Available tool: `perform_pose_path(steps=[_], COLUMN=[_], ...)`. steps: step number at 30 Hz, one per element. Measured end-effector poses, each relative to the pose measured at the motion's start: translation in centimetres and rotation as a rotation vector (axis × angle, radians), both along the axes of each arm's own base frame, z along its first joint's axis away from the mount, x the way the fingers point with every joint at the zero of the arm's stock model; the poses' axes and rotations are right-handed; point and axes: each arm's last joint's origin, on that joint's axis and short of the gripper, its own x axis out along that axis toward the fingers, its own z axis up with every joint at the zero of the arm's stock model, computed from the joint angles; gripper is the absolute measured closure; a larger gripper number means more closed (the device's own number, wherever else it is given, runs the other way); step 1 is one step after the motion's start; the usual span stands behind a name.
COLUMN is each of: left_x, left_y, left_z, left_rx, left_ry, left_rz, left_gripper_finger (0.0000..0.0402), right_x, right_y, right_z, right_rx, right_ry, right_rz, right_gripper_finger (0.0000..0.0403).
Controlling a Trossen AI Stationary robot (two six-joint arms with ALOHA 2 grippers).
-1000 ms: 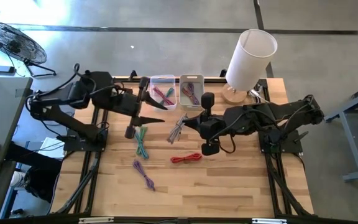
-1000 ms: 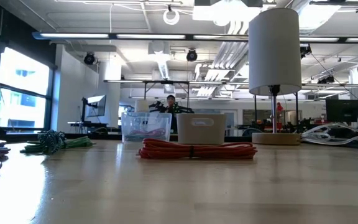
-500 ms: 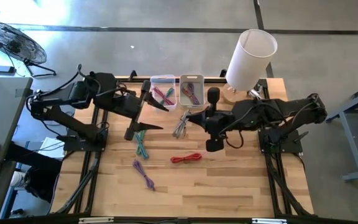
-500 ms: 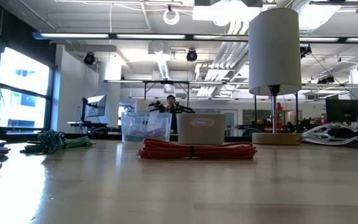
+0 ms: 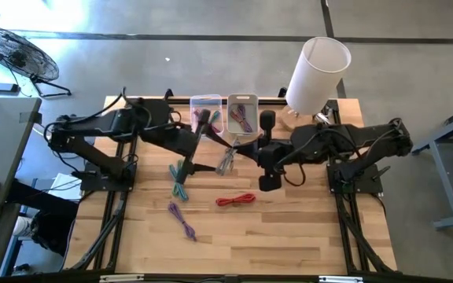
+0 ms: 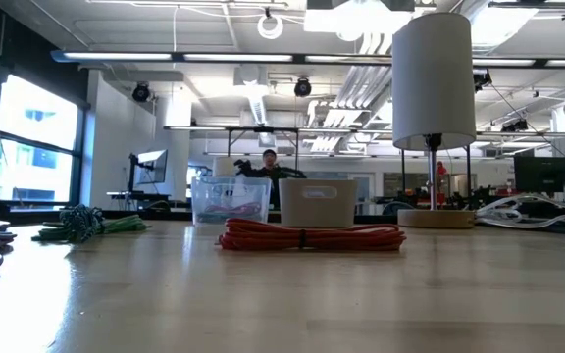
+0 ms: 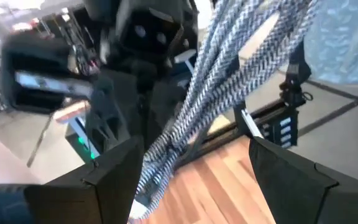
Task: Pick & Place USB Port
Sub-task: Put the black patterned charger cable into the transparent bin
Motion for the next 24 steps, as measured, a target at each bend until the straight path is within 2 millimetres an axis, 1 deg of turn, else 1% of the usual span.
perform_pose_path(steps=[6, 13, 18, 22, 24], left_x=[0.9, 1.0, 1.0, 1.0, 1.1], left_y=[-0.1, -0.1, -0.1, 0.0, 0.1], left_z=[-0.1, 0.2, 0.2, 0.2, 0.2], left_rx=[0.032, 0.053, 0.065, 0.080, 0.094], left_ry=[-0.039, -0.080, -0.083, -0.088, -0.086], left_rz=[-0.009, -0.012, -0.010, 0.029, 0.068], left_gripper_finger=[0.0115, 0.0115, 0.0115, 0.0116, 0.0127], right_x=[0.1, 0.2, 0.2, 0.2, 0.2], right_y=[-0.4, -1.2, -1.3, -1.3, -1.3], right_z=[-0.1, -0.2, -0.3, -0.3, -0.3], right_rx=[-0.001, 0.012, 0.011, 0.003, 0.002], right_ry=[0.005, 0.023, 0.027, 0.028, 0.029], right_rz=[-0.013, -0.023, -0.022, -0.018, -0.017], right_gripper_finger=[0.0403, 0.0403, 0.0403, 0.0403, 0.0403])
